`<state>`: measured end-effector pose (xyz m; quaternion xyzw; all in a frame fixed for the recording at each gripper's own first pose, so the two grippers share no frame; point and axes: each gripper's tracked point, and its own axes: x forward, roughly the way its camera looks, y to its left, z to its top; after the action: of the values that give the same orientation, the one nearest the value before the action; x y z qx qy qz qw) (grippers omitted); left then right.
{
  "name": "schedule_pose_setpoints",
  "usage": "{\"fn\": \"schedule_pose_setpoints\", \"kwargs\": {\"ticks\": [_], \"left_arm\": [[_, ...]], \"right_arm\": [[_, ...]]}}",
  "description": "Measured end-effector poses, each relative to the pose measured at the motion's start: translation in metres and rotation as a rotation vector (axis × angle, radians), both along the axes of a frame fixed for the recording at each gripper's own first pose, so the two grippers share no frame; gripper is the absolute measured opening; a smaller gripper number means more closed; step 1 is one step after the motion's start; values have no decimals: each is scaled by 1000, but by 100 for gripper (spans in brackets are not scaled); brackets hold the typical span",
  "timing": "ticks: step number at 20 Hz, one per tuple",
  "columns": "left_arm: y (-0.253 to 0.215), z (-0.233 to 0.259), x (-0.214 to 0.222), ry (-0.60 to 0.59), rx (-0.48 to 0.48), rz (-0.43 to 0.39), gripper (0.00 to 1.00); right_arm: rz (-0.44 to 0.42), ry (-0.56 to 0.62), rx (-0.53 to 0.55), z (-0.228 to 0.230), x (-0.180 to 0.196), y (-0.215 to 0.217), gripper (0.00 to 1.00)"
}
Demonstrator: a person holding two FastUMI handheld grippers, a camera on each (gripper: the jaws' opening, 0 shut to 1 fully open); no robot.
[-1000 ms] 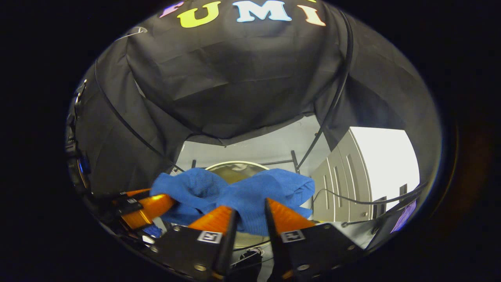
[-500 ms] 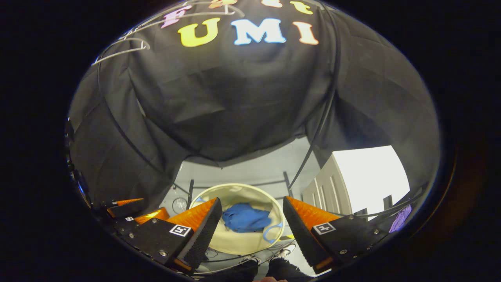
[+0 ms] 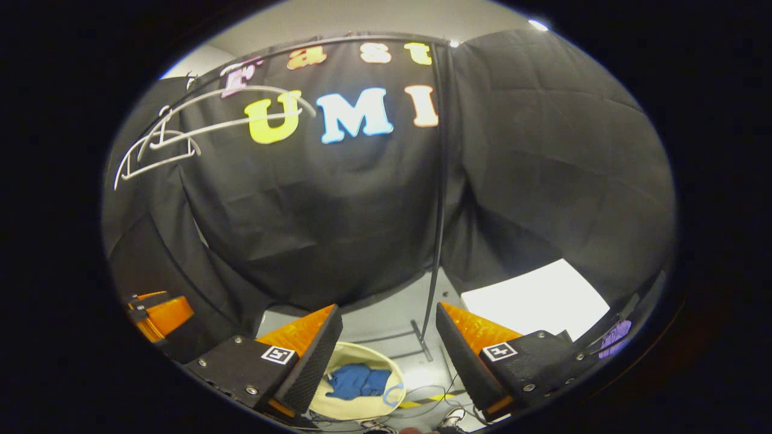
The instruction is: Grasp the clothes on the hanger with both hands and then place them into the laundry hamper below.
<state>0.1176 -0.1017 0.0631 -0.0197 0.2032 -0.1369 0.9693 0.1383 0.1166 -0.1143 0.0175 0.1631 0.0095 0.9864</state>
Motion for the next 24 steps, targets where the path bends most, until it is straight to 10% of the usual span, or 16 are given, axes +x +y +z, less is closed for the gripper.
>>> {"fn": "schedule_pose_setpoints", "kwargs": {"ticks": [14, 24], "left_arm": [[-35, 294, -60, -391, -112, 289, 92], [-19, 293, -168, -404, -22, 437, 92]], "right_arm": [[31, -448, -5, 166, -12, -164, 96], [218, -499, -21, 189, -9, -144, 96]]}}
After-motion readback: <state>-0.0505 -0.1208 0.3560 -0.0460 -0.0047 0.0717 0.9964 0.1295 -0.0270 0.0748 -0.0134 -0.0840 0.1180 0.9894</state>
